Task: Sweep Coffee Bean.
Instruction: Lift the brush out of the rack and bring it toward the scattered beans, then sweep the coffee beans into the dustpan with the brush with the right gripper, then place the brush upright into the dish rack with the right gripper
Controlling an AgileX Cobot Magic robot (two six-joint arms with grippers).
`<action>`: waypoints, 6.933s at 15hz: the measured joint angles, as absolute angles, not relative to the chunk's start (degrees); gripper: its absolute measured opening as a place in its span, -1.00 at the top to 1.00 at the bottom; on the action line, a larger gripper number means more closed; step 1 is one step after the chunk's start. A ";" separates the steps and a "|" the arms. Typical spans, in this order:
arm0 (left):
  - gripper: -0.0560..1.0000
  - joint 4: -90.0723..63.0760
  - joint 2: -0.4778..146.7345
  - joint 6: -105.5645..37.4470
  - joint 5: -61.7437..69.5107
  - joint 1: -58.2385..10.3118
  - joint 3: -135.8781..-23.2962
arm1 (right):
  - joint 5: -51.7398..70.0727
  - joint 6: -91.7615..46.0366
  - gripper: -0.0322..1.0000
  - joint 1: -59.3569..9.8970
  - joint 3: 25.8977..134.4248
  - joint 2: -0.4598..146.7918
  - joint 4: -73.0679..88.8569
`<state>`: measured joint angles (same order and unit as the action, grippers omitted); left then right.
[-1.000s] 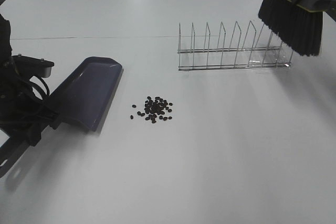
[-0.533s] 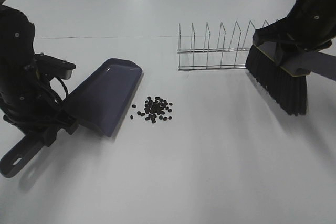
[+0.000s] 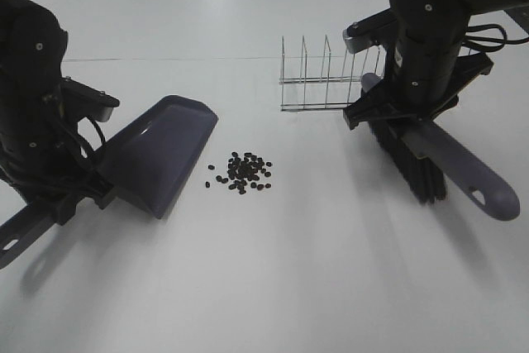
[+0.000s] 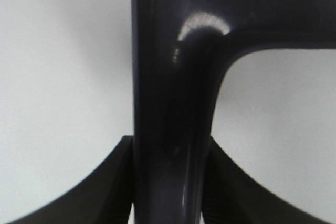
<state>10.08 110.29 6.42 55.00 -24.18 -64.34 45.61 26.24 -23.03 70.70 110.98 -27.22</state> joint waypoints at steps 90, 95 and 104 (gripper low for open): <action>0.27 -1.03 113.22 19.02 57.93 -25.27 -71.79 | 61.25 12.72 0.34 -10.66 104.68 129.37 -6.82; 0.27 -1.03 113.22 19.02 57.93 -25.27 -71.79 | 62.22 15.24 0.34 -9.11 109.26 132.07 -6.42; 0.27 -1.03 113.22 19.02 57.87 -25.27 -71.79 | 62.34 13.75 0.34 -7.85 111.38 132.07 -3.78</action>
<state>-1.03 113.22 19.02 57.87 -25.27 -71.79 62.34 13.75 -7.85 111.38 132.07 -3.78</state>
